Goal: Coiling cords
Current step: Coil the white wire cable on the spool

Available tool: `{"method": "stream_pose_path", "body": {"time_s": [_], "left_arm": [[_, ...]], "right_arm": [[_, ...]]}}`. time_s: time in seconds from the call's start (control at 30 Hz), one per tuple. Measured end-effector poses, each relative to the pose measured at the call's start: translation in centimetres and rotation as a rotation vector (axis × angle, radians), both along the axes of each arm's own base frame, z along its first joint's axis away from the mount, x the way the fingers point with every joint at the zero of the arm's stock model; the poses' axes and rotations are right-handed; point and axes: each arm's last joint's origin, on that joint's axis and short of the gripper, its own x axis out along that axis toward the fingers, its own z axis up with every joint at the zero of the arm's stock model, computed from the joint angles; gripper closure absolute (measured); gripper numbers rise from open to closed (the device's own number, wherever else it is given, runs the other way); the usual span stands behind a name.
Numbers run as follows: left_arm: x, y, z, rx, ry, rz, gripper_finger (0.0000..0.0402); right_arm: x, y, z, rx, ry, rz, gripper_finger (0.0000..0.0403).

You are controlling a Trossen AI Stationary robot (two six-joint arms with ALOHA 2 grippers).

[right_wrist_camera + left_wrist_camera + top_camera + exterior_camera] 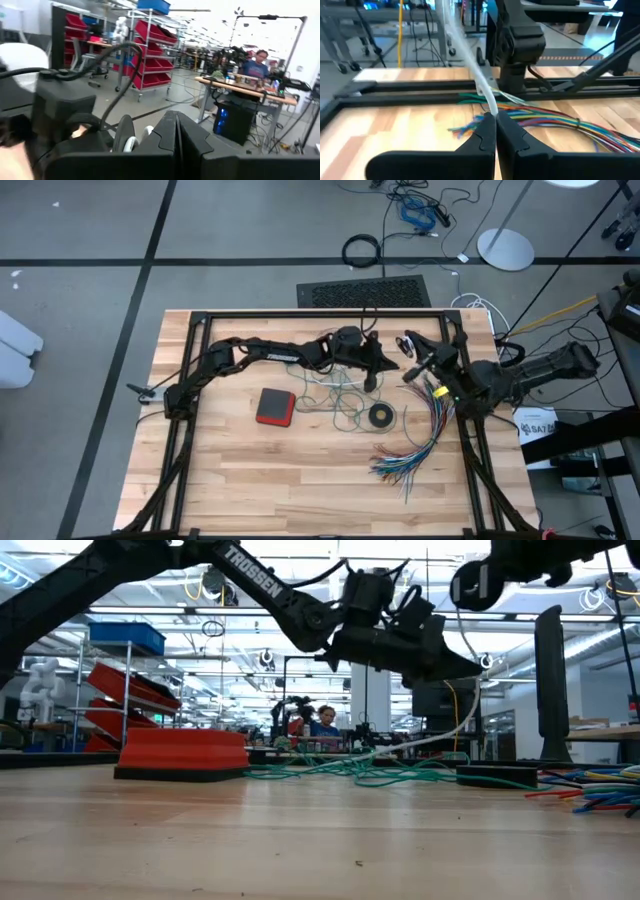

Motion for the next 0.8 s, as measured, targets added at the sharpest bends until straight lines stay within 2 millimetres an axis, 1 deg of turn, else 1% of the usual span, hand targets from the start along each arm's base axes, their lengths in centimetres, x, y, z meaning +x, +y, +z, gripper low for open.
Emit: {"method": "stream_pose_path", "body": {"time_s": [0.13,0.27,0.47,0.57,0.8], "left_arm": [[0.2,0.0,0.3,0.012,-0.003,0.028,0.0401],[0.3,-0.3,0.6,0.017,-0.017,0.047,0.0401],[0.7,-1.2,1.0,0.023,-0.003,0.057,0.0402],[0.8,-1.3,1.0,0.027,0.011,0.060,0.0402],[0.8,-1.4,0.9,0.018,0.026,0.059,0.0402]], "right_arm": [[1.1,-0.6,-0.5,0.025,-0.029,-0.032,0.0403],[2.0,-1.1,-1.3,0.019,0.017,-0.072,0.0403],[3.1,-2.2,-2.3,0.021,0.059,-0.137,0.0403],[3.6,-2.6,-2.9,0.027,0.077,-0.162,0.0403],[4.5,-2.7,-4.1,0.036,0.130,-0.168,0.0403]]}}
